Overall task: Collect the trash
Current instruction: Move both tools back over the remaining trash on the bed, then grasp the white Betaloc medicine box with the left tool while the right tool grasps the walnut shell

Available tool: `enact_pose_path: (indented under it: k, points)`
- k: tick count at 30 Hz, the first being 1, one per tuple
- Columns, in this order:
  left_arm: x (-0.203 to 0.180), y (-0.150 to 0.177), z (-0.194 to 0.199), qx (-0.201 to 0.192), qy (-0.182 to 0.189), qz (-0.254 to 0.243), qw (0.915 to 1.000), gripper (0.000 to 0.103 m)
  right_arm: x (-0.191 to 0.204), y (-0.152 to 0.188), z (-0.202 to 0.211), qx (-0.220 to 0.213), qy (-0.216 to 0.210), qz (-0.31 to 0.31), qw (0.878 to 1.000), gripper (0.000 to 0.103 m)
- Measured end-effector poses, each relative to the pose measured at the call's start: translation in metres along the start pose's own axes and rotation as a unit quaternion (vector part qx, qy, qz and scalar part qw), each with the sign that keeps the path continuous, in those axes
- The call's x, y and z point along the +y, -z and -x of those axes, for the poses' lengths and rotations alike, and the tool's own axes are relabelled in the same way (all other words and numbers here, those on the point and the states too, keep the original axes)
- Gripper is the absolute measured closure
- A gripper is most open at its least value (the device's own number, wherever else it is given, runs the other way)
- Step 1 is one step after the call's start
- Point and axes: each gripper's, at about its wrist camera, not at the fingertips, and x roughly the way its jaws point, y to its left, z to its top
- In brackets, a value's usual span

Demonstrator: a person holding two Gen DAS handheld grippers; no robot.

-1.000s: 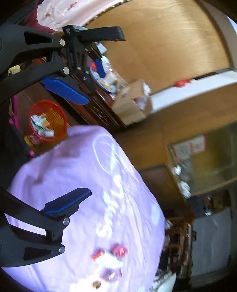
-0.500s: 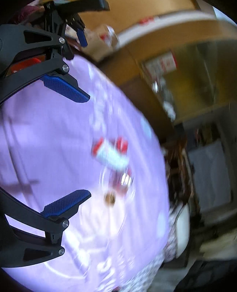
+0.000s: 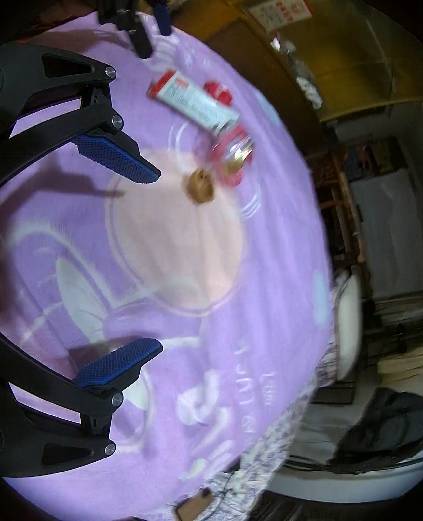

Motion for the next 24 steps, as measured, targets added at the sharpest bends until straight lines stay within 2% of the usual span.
enact_pose_path:
  k: [4, 10, 12, 13, 14, 15, 20, 24]
  points:
    - [-0.012, -0.019, -0.026, 0.003, 0.002, -0.005, 1.0, 0.006, -0.013, -0.001, -0.001, -0.006, -0.025, -0.028, 0.999, 0.01]
    - [-0.023, -0.033, -0.061, 0.015, -0.003, -0.006, 0.9999, 0.007, -0.012, 0.001, -0.001, -0.003, -0.026, -0.025, 0.999, 0.008]
    - [-0.023, -0.033, -0.067, 0.014, -0.011, -0.006, 0.9998, 0.027, -0.012, 0.0, -0.003, -0.001, -0.029, -0.028, 0.999, 0.008]
    - [-0.022, -0.032, -0.068, 0.015, -0.006, -0.006, 0.9998, 0.045, -0.012, -0.002, -0.004, -0.001, -0.031, -0.029, 0.999, 0.008]
    - [-0.02, -0.032, -0.067, 0.016, 0.009, -0.001, 0.9998, 0.055, -0.013, -0.003, -0.006, -0.001, -0.033, -0.032, 0.999, 0.008]
    - [-0.016, -0.029, -0.062, 0.012, 0.016, 0.005, 0.9998, 0.055, -0.014, -0.003, -0.006, -0.001, -0.036, -0.034, 0.999, 0.008]
    - [-0.003, -0.005, -0.025, -0.024, -0.011, -0.004, 0.9996, 0.055, -0.014, -0.004, -0.008, -0.001, -0.037, -0.035, 0.999, 0.008]
    - [0.02, 0.022, -0.004, -0.019, -0.016, 0.015, 0.9996, 0.055, -0.013, -0.004, -0.008, 0.001, -0.032, -0.032, 0.999, 0.008]
